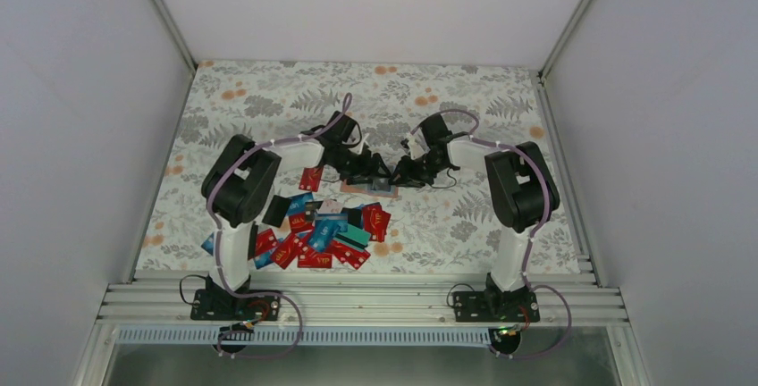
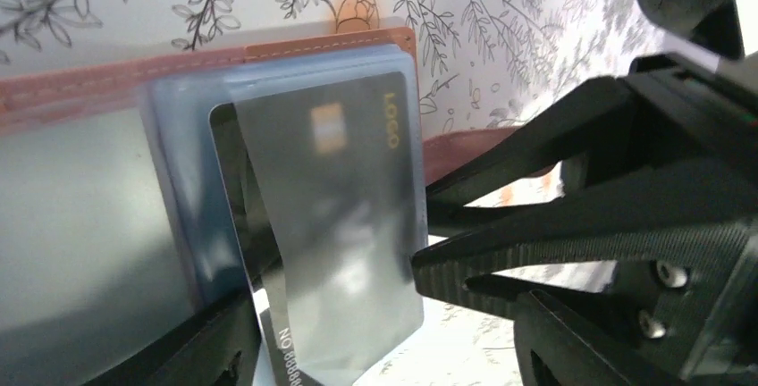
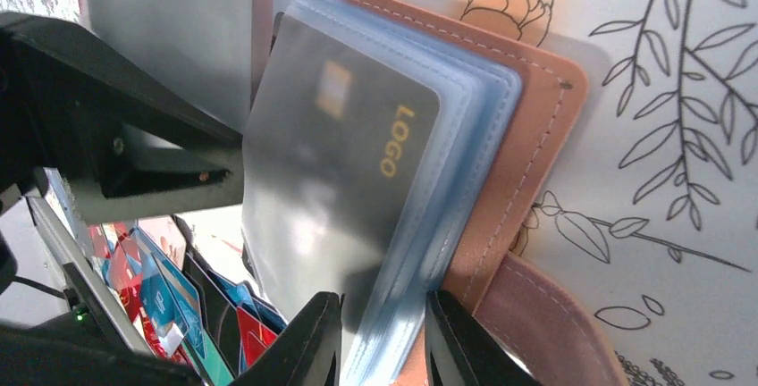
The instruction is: Put the credit cards into the card holder
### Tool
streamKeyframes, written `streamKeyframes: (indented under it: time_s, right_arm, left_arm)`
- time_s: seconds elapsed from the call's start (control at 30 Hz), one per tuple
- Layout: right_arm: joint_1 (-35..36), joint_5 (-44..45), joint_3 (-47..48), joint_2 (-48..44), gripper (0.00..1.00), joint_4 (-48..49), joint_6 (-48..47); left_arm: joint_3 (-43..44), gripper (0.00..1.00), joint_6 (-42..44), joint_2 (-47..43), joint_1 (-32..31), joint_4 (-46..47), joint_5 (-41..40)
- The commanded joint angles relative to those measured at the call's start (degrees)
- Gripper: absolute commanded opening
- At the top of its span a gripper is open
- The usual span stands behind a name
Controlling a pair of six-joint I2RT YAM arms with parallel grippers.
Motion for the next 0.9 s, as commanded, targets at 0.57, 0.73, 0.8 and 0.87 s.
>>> streamKeyframes:
  time_s: [0.57,0.73,0.8,0.87]
  right_arm:
    - [-0.30,-3.95,-0.28,-3.63,0.29,3.96,3.58]
    - [-0.32,-3.05,-0.69,-3.17,0.29,4.79,4.45]
    - [-0.32,-2.80,-0.86,-2.92,0.29,5.07,4.64]
    - [-0.32,-2.78,-1.09,-2.72,0.29,5.36,4.92]
  left_arm:
    - [5.64,0.42,10.45,-4.26,-1.96,-12.76,-18.66]
    - [5.81,0.24,10.95,-2.03,-2.31,-12.02,-18.53]
    - [5.75,0.21,11.00,-1.32,-2.40,-11.97,-18.79]
    - [5.64,0.19,11.03,-0.74,-2.40,-11.70,-18.81]
